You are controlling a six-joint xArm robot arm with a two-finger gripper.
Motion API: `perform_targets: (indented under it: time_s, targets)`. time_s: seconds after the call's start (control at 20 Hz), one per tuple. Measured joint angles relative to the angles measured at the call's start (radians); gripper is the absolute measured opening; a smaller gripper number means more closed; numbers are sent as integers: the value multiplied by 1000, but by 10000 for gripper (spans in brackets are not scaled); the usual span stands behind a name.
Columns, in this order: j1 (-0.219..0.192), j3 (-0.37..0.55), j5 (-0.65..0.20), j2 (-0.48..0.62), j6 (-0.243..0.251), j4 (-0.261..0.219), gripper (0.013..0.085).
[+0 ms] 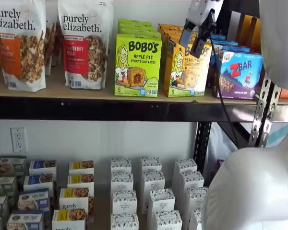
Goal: Pick up the orange box on the top shelf, the fifth box from the left
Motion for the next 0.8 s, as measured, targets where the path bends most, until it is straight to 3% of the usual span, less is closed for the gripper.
perform_targets:
  time_s: [0.15, 0.35, 0.6, 0.8]
  targets:
    - [-17, 39, -44, -30, -8, 38, 850]
    - [-20, 49, -49, -40, -10, 43, 850]
    - [-4, 40, -36, -37, -1, 14, 850]
    - [21, 63, -85, -60, 11, -27, 850]
